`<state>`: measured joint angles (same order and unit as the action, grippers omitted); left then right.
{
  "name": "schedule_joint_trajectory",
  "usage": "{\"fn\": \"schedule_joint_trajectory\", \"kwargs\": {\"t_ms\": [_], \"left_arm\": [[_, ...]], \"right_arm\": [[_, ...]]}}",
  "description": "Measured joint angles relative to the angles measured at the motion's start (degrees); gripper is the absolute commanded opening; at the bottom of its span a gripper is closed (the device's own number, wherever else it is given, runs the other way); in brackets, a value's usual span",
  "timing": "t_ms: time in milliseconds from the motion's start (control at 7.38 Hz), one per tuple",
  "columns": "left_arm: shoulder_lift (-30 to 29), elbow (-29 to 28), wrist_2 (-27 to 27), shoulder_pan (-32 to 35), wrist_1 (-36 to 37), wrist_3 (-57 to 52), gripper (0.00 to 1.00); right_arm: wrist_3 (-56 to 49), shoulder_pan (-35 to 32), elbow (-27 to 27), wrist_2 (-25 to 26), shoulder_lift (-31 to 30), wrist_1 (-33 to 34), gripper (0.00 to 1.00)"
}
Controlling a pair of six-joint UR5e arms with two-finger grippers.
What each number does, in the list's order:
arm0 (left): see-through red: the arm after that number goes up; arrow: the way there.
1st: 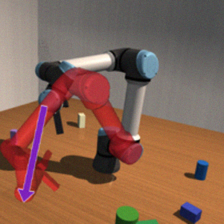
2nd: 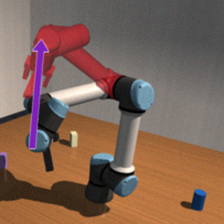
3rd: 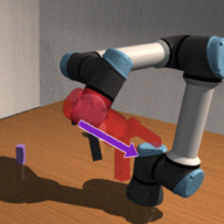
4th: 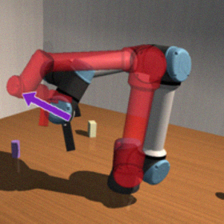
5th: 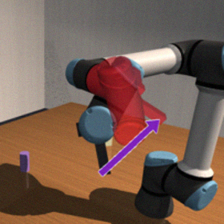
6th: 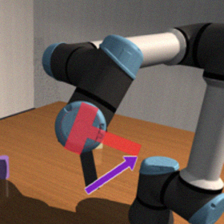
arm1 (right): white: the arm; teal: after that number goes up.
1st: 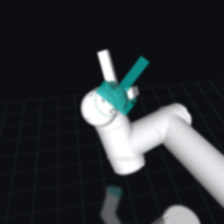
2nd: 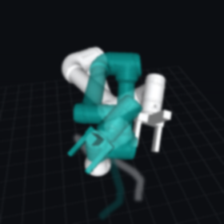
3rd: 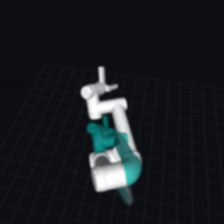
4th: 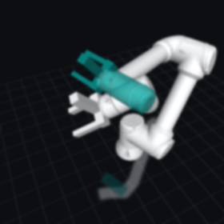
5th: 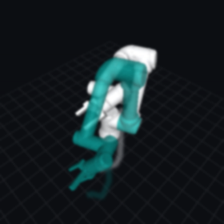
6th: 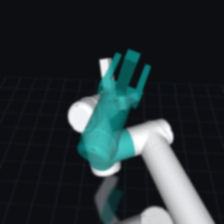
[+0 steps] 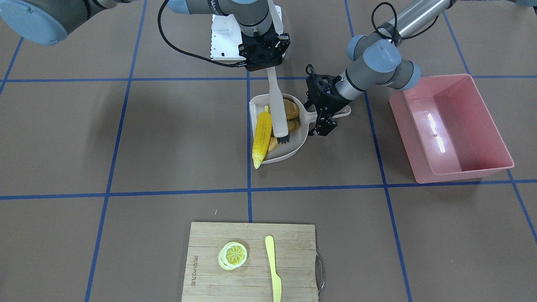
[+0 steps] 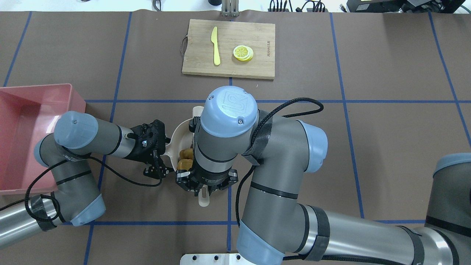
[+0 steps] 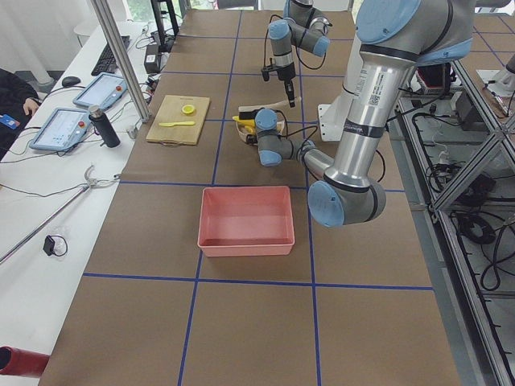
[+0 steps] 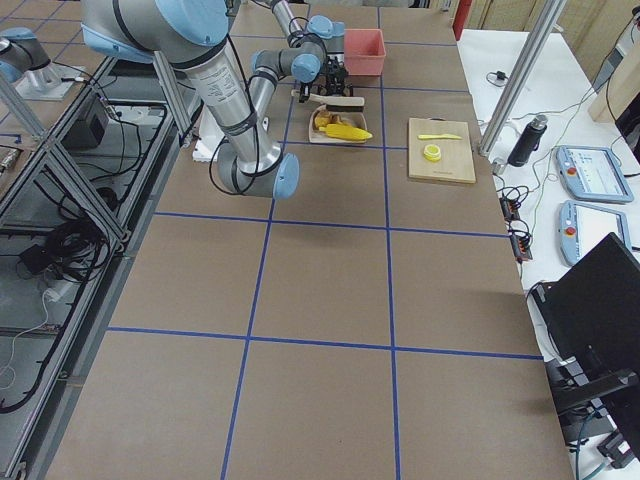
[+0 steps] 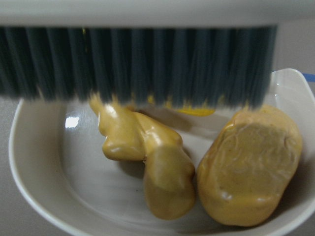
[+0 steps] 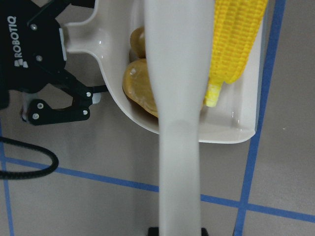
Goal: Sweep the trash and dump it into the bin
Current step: 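Sweep the corn cob into the dustpan with the brush in the right gripper, then withdraw the right gripper with the brush to the table edge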
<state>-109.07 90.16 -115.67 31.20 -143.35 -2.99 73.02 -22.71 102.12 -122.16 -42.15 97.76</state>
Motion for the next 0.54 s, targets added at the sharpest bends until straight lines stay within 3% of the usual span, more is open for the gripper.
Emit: {"fn": "schedule_joint_trajectory", "kwargs": {"t_ms": [271, 542], "left_arm": [[0.00, 0.02, 0.00, 0.00, 0.00, 0.00, 0.97], [0.00, 0.05, 0.00, 0.00, 0.00, 0.00, 0.72]], "right_arm": [[-0.68, -1.29, 4.91, -0.16, -2.44, 4.23, 0.00], [-3.03, -4.80, 9.36, -0.20, -8.63, 5.34, 0.00]]}}
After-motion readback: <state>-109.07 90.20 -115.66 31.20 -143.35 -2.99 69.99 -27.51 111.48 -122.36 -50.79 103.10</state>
